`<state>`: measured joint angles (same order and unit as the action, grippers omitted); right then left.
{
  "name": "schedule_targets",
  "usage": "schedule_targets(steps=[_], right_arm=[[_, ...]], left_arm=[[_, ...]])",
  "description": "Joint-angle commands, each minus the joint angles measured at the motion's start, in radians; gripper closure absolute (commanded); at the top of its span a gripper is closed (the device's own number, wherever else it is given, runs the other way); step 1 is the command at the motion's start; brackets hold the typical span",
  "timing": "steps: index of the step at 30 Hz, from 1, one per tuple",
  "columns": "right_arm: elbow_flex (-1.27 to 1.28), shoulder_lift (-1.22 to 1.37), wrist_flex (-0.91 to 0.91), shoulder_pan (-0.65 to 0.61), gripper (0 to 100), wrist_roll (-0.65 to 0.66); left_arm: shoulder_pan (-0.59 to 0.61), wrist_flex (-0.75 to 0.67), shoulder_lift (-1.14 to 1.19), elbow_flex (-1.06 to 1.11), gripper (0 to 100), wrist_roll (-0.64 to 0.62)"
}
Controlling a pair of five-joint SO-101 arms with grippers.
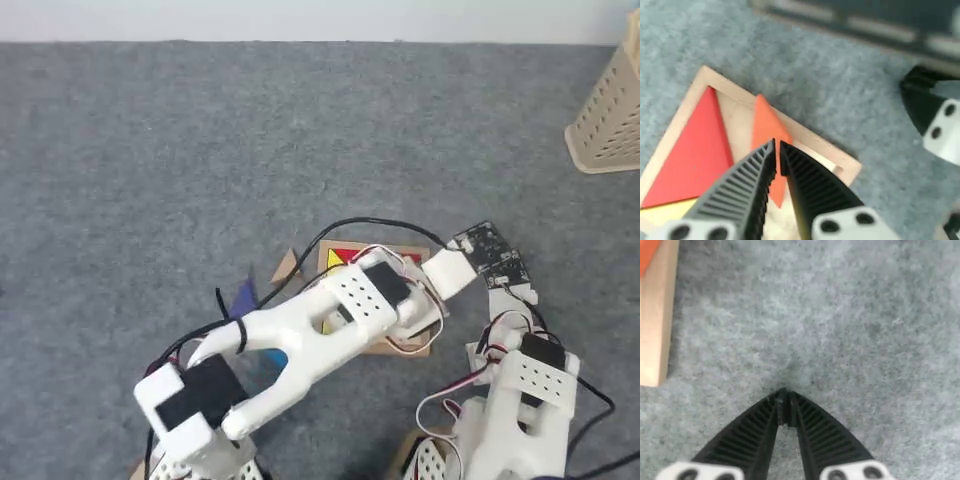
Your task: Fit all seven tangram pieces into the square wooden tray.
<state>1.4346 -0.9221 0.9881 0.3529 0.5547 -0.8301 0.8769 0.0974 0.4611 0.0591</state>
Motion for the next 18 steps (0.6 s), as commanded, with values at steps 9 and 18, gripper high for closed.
schedule_targets(steps=[9,18], right_arm=[[-0.002,-0.024,-0.018,0.012,99.3,0.014],[-0.002,-0.024,-0.018,0.012,99.3,0.014]], left_arm=[[0.055,0.035,0.207,-0.197,99,-0.048],[0.112,0.037,0.204,-0.225,99,-0.049]])
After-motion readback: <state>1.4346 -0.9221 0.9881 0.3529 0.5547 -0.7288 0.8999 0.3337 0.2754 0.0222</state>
